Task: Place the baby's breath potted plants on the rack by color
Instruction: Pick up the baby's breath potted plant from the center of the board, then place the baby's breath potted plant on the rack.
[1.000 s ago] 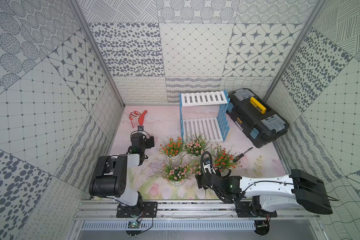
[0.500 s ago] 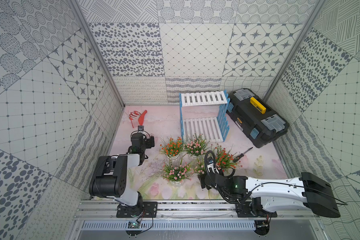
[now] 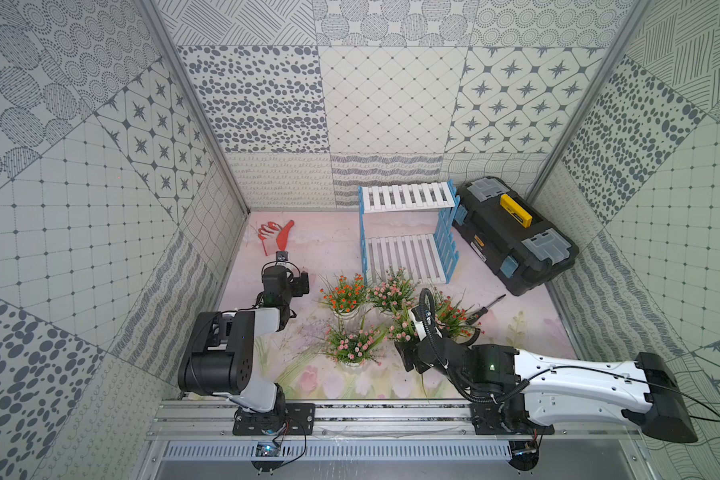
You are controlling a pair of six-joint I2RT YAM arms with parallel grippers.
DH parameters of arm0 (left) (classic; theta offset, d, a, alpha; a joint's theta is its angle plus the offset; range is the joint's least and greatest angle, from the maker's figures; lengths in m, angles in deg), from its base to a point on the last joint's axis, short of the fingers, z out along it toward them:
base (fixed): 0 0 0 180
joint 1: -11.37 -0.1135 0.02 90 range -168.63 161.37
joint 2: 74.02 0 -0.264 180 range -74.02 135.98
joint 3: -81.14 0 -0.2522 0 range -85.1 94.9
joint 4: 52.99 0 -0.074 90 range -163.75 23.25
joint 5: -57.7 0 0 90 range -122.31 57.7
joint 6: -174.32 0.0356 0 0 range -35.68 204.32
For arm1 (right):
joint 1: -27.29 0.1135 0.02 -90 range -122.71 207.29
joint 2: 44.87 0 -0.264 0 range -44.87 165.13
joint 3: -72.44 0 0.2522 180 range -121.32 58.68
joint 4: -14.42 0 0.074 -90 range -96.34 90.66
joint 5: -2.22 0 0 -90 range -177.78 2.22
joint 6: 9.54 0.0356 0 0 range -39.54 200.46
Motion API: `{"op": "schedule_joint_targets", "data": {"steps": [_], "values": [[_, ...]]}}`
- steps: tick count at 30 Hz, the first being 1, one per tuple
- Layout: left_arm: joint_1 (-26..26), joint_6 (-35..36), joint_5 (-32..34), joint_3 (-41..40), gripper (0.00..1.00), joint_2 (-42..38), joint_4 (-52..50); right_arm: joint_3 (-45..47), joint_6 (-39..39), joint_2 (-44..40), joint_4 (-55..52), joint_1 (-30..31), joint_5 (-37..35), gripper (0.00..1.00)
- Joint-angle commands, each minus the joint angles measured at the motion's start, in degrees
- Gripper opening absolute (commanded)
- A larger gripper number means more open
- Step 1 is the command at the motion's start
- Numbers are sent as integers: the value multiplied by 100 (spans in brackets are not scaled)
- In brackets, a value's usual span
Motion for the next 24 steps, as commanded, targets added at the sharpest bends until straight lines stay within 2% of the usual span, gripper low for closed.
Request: {"op": "schedule_joint_targets", "data": {"steps": [1, 7, 10, 16, 24], "values": [[6, -30, 84, 20, 94, 23, 152, -509, -307, -209, 74, 29, -137, 79], [6, -30, 79, 17, 94, 20, 152, -1259, -713, -155, -215, -32, -61, 79], [6, -30, 86, 20, 94, 30, 152, -1665, -836, 0, -363, -272, 201, 79], [4, -30, 79, 14, 94, 19, 152, -2344, -1252, 453, -341, -1132, 829, 80], [6, -32, 84, 22, 94, 25, 151, -3116, -1862, 1526, 151, -2331, 1606, 80]]}}
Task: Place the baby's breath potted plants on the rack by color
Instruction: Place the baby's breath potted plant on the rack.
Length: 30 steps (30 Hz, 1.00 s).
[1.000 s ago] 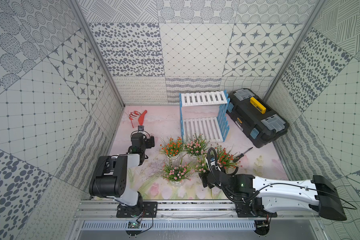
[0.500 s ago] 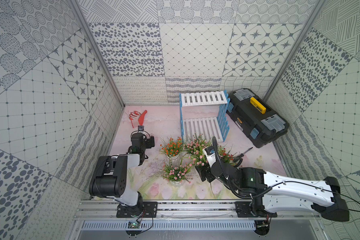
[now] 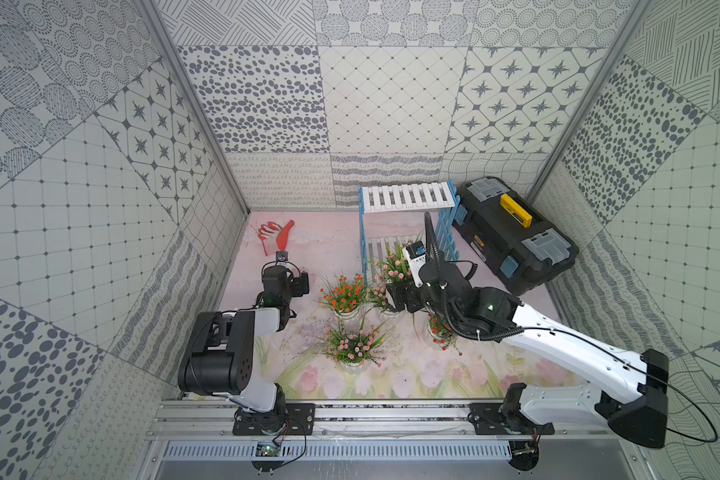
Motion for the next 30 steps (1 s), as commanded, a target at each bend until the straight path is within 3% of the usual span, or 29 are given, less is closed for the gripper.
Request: {"op": "schedule_joint_targets", "data": {"steps": [1, 14, 21, 30], "values": [[6, -33, 84, 16, 94, 17, 151, -378, -422, 336, 800, -385, 398, 80], [6, -43, 70, 29, 94, 23, 146, -1311, -655, 1811, 1962, -1501, 864, 80], [8, -39, 69, 26, 94, 23, 143, -1692, -849, 2599, 2427, -1802, 1031, 80], [6, -38, 75, 28, 94, 27, 143, -1431, -1063, 3235, 3473, -2008, 1263, 81]]}}
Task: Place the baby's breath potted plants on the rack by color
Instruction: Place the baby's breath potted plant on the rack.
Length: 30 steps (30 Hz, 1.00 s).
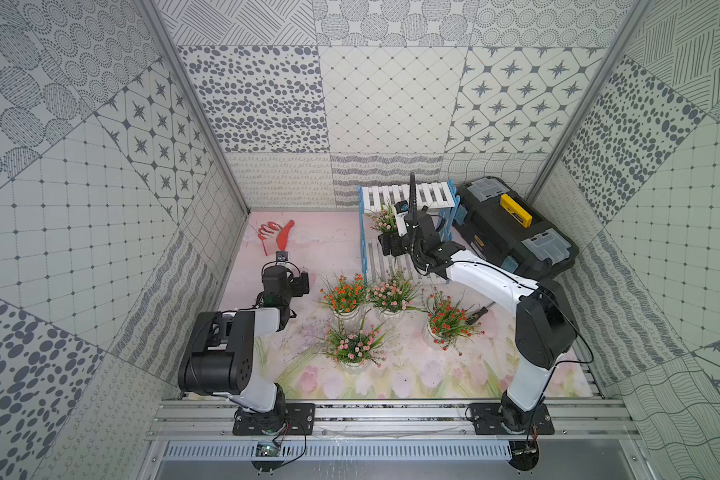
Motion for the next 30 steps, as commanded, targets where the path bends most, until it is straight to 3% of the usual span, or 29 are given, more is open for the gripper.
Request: {"op": "schedule_joint_targets", "data": {"steps": [1, 12, 20, 30], "values": [[10, -39, 75, 24, 94, 22, 143, 38, -132, 121, 1298, -90, 199, 81], [6, -39, 75, 25, 94, 28, 143, -312, -318, 1114, 1563, -253, 500, 81], [6, -38, 79, 37, 94, 26, 134, 84, -468, 823, 1583, -256, 520, 81], [7, -38, 77, 34, 95, 22, 134, -531, -556, 1333, 1332, -263, 788, 81]]}}
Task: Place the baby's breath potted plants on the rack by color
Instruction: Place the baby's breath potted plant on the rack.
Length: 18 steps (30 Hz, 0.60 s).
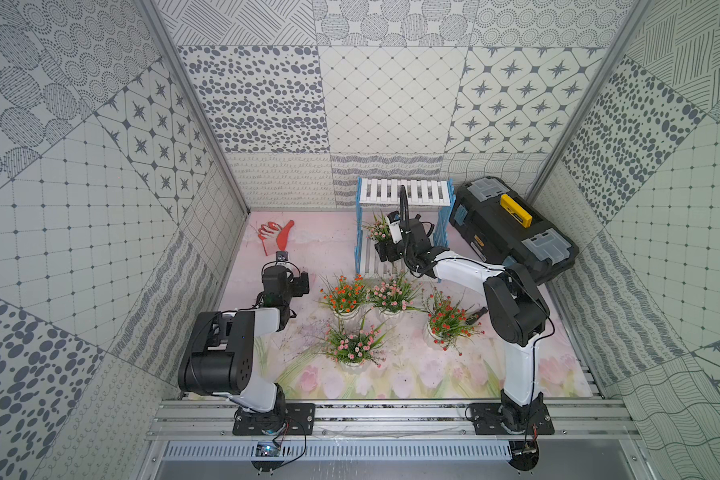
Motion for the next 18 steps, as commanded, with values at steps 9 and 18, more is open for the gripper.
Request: {"op": "schedule_joint_targets", "data": {"steps": [9, 18], "values": [[6, -38, 68, 33, 95, 26, 134, -892, -141, 478, 168, -4, 413, 82], [6, -38, 79, 34, 94, 22, 130, -951, -117, 673, 72, -4, 547, 84]]}}
